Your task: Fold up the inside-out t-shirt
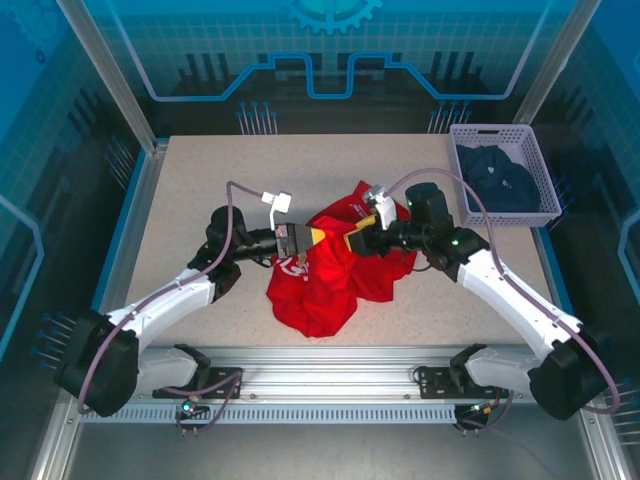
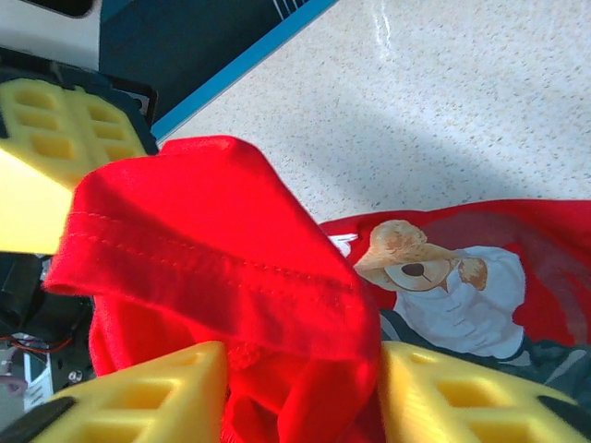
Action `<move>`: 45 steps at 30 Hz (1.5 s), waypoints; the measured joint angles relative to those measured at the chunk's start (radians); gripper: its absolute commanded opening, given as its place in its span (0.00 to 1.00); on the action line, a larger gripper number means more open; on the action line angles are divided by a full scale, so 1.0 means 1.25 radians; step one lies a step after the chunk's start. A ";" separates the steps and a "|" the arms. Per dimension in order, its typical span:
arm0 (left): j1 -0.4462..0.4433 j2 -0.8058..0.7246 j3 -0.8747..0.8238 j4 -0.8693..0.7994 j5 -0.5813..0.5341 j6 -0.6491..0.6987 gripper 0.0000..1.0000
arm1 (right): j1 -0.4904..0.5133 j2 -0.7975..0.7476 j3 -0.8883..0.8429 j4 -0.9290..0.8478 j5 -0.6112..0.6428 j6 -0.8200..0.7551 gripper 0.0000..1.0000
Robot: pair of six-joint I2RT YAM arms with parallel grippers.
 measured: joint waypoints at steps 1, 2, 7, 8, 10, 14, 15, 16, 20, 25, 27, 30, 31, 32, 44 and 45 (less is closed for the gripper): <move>0.000 -0.001 0.000 -0.004 0.000 0.006 0.00 | 0.000 0.010 0.002 0.003 -0.002 0.000 0.24; 0.000 -0.002 0.000 -0.008 0.000 0.010 0.00 | 0.000 0.016 0.003 0.005 -0.003 0.004 0.18; 0.000 -0.011 0.001 -0.062 -0.018 0.056 0.00 | 0.000 0.022 0.011 0.016 0.003 0.017 0.00; 0.000 -0.016 0.002 -0.088 -0.033 0.074 0.00 | 0.000 0.020 0.013 0.018 0.005 0.027 0.00; 0.001 -0.027 0.007 -0.158 -0.083 0.119 0.08 | 0.000 0.012 0.014 0.028 0.004 0.056 0.00; 0.001 -0.034 0.034 -0.272 -0.174 0.200 0.18 | 0.003 -0.001 0.016 0.051 0.005 0.123 0.00; 0.001 -0.037 0.041 -0.298 -0.197 0.219 0.22 | 0.007 -0.001 0.016 0.057 0.008 0.144 0.00; 0.001 -0.040 0.045 -0.318 -0.217 0.234 0.26 | 0.012 -0.001 0.016 0.061 0.012 0.165 0.00; -0.002 -0.074 0.049 -0.398 -0.292 0.290 0.44 | 0.036 0.001 0.016 0.080 0.047 0.235 0.00; -0.061 -0.155 0.042 -0.454 -0.375 0.352 0.56 | 0.054 0.020 0.025 0.101 0.085 0.304 0.00; -0.112 -0.181 0.041 -0.471 -0.404 0.385 0.57 | 0.055 0.029 0.036 0.101 0.095 0.319 0.00; -0.159 -0.177 0.046 -0.498 -0.425 0.414 0.57 | 0.059 0.036 0.054 0.101 0.107 0.328 0.00; -0.168 -0.160 0.056 -0.508 -0.433 0.421 0.57 | 0.060 0.037 0.058 0.102 0.110 0.330 0.00; -0.176 -0.142 0.064 -0.516 -0.440 0.426 0.57 | 0.061 0.037 0.061 0.102 0.110 0.331 0.00; -0.195 0.017 0.163 -0.553 -0.499 0.431 0.03 | 0.071 0.038 0.066 0.092 0.134 0.322 0.00; -0.194 0.017 0.163 -0.549 -0.498 0.431 0.00 | 0.071 0.037 0.066 0.087 0.139 0.317 0.00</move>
